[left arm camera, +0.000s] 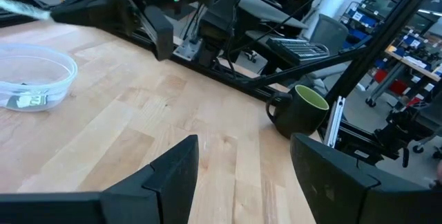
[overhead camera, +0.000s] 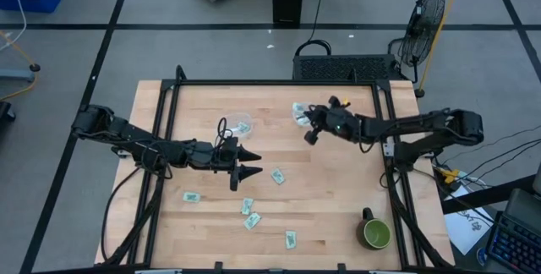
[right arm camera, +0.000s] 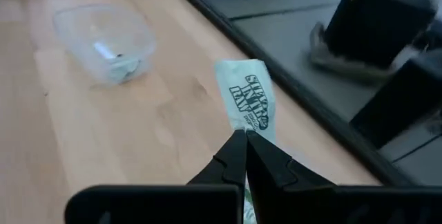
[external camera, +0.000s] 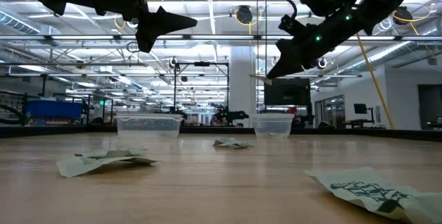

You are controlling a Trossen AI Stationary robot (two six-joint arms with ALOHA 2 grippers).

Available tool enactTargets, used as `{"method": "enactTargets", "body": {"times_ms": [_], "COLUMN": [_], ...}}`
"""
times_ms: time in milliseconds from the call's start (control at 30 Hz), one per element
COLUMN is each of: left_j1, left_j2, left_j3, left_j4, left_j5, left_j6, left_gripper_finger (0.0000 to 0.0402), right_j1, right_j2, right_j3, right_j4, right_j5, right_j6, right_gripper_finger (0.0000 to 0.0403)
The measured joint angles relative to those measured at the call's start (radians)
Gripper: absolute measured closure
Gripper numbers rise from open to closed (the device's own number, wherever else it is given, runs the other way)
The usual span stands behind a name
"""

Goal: Pick and place Stevia / Truvia into bins
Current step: Put the stevia packet into the right transparent container

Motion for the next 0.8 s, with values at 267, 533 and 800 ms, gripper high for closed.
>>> {"method": "enactTargets", "body": {"times_ms": [267,533,800], "left_j1": [0.001,0.0,0.0], "left_j2": [0.0,0.0,0.0], "left_j3": [0.0,0.0,0.0], "left_j4": [0.002,0.003,0.0], "left_j5": [0.0,0.001,0.005], "left_j6": [-0.002,-0.005,-0.009], "left_gripper_finger": [0.0167,0.0167,0.0167], "right_j1": [-0.07,-0.121,-0.162], "right_j2": [0.04,0.148,0.21], "right_j3": [0.001,0.002,0.001], "right_j4": [-0.024,-0.003,0.008], "right_j5": [-0.082,-0.082,-0.083], "right_j6": [0.079,0.068,0.119], "right_gripper_finger": [0.0403,0.0403,0.0386]}}
